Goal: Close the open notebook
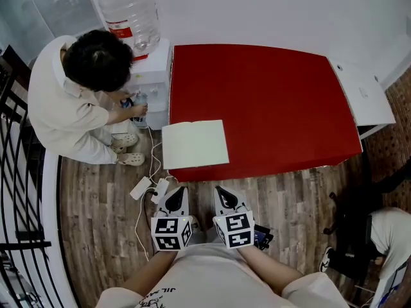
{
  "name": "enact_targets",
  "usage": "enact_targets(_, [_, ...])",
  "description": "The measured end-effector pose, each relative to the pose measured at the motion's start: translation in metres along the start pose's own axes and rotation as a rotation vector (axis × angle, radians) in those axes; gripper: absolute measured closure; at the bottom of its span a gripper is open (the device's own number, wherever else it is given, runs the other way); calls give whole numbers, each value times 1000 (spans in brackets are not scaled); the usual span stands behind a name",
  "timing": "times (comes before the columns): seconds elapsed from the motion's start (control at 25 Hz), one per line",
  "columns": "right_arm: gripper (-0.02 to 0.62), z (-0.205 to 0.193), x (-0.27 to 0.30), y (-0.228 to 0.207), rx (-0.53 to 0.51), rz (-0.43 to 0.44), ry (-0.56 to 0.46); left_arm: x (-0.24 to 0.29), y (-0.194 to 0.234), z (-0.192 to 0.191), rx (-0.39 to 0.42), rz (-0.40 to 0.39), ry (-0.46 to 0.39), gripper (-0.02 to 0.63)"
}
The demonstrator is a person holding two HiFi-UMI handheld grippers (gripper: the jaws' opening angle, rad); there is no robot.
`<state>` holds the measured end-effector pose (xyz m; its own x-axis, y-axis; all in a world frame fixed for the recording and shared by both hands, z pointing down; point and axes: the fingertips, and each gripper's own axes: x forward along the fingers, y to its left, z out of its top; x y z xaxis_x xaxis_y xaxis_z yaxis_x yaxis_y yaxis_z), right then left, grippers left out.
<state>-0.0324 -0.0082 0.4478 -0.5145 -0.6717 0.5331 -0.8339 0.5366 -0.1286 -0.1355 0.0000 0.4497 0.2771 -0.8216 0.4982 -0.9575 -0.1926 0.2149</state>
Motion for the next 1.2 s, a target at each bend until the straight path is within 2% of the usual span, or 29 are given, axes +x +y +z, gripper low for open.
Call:
enact_targets(0.44, [589, -3, 50, -14, -14, -4, 24, 48, 28, -12, 37, 36, 48, 600])
enact_targets(0.88, [589, -27, 95, -2, -13, 6, 68, 92, 85, -43, 3, 103, 78, 600])
enact_targets(1.2, [589, -44, 114, 3, 6, 0, 89, 114, 138, -71, -55, 159, 119, 490])
